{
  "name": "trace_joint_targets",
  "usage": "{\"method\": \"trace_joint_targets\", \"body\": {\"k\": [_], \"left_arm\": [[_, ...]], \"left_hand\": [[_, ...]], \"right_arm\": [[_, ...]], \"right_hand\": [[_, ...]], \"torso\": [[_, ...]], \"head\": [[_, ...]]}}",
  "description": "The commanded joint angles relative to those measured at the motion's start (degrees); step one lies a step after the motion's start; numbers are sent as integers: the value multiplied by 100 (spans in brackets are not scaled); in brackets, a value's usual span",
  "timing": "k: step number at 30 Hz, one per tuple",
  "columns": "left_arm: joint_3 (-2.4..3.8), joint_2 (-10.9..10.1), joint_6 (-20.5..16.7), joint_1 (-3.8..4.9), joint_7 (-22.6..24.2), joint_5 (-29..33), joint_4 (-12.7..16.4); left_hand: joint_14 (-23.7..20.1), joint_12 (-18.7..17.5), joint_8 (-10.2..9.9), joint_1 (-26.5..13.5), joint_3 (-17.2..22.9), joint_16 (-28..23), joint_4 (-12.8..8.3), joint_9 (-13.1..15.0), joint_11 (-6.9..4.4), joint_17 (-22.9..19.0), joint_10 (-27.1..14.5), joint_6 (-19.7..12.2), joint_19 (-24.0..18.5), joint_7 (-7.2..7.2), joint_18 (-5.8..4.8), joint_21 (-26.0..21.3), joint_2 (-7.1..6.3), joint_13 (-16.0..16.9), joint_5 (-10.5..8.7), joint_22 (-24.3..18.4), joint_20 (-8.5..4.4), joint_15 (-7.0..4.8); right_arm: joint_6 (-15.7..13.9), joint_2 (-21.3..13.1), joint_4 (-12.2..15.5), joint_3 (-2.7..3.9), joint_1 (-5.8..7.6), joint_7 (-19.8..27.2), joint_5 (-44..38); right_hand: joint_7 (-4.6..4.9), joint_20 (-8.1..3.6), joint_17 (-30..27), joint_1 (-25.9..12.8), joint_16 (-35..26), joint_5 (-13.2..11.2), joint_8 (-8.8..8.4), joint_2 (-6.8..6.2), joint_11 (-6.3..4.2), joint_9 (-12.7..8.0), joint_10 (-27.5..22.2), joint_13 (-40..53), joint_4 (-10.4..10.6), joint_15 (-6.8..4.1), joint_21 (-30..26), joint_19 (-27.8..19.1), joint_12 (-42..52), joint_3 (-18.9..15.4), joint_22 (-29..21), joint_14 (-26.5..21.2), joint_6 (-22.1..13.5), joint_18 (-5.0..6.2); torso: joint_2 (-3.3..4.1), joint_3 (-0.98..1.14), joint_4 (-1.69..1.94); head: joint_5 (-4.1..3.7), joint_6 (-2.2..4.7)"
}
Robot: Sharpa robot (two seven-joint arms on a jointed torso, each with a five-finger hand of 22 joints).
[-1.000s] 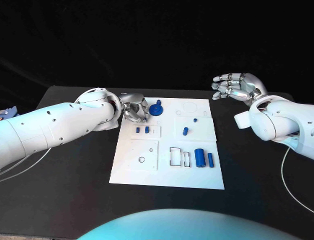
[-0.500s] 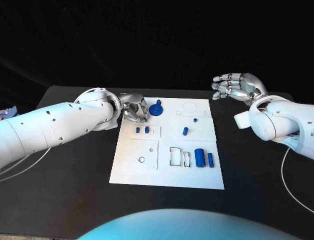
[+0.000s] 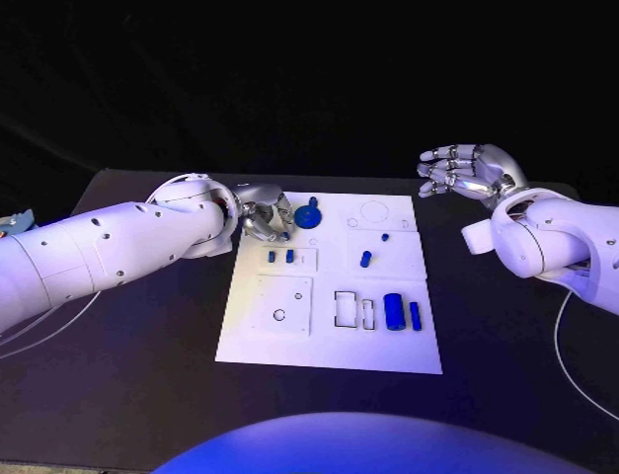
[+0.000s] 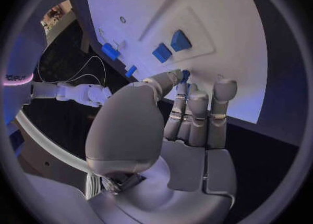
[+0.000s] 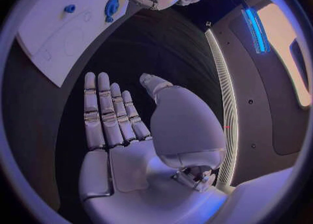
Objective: Assemble the parts on the task board
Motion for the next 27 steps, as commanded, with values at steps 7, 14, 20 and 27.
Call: {"method": "trace_joint_targets", "body": {"k": [7,14,20,27], "left_arm": [[2,2,12,0,78,126,4],[3,-37,-78,0,203,320,35],[31,-176,-396,1,639,1456,109],[95,-495,-1154,4,1551,3758,306]], "left_hand": [[-51,33,-87,-50,28,45,-16,-30,24,-14,-29,-96,-16,-31,38,-19,-21,-13,8,4,25,11],[-46,35,-94,-57,23,50,-14,-33,25,-7,-32,-101,-10,-31,35,-12,-27,-15,7,14,26,12],[-59,63,-143,-151,-22,51,40,-50,19,-63,-31,-130,-44,2,50,-58,-54,-21,11,-58,33,14],[-259,195,-168,-269,-29,-101,156,-53,5,-451,162,-35,-274,90,124,-359,11,-15,40,-462,29,7]], "right_arm": [[45,3,-2,2,-5,55,-23],[49,5,-12,2,-8,53,-29],[81,6,-52,2,-10,39,-133],[151,-10,-123,2,-11,-2,-750]], "right_hand": [[539,-2,7,13,-27,37,33,40,11,-9,-45,-5,-8,-10,-21,57,18,-35,-5,26,-33,52],[540,-2,7,16,-29,37,34,39,12,-11,-48,-6,-10,-10,-23,58,20,-37,-9,25,-35,51],[509,-24,22,182,-6,19,83,61,-20,-13,3,-6,-131,-45,-6,111,59,40,-28,95,34,63],[298,-332,101,437,156,-209,164,-45,-262,-155,689,-41,-560,-322,474,609,-191,617,201,823,617,60]], "torso": [[-1,2,-1],[-2,-1,-3],[-7,-3,-3],[-12,-3,5]], "head": [[1,6],[1,22],[-5,36],[-12,82]]}}
